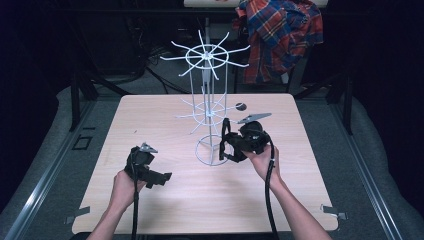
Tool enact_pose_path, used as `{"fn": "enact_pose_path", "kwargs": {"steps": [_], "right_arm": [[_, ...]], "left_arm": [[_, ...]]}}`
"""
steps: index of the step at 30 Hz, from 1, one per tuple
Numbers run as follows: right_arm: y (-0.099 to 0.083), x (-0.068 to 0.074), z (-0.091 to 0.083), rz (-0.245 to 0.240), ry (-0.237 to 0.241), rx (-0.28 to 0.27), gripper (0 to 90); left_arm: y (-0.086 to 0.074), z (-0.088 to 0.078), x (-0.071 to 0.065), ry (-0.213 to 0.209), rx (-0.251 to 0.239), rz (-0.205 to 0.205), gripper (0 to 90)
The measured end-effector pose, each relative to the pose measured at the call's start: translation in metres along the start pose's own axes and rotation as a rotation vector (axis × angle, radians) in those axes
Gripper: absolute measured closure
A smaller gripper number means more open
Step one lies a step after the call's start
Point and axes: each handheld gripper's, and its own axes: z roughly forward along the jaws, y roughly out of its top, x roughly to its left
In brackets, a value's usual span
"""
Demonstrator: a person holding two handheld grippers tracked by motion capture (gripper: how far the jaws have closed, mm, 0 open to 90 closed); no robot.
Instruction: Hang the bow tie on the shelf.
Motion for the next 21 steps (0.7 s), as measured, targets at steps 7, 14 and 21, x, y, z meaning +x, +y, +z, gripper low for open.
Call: {"fn": "enact_pose_path", "kwargs": {"steps": [7,14,21], "right_arm": [[-0.0014,0.0006,0.0031,-0.004,-0.004,0.002,74.1],[-0.0036,0.0047,0.0089,-0.008,0.005,0.013,73.0],[-0.0045,0.0024,0.0071,-0.007,0.009,0.015,68.2]], "left_arm": [[0.0002,-0.0005,-0.0004,0.007,-0.003,0.002,0.2],[-0.0001,-0.0010,0.0010,0.004,-0.003,0.000,0.2],[-0.0001,-0.0013,0.0012,0.000,-0.006,-0.001,0.2]]}}
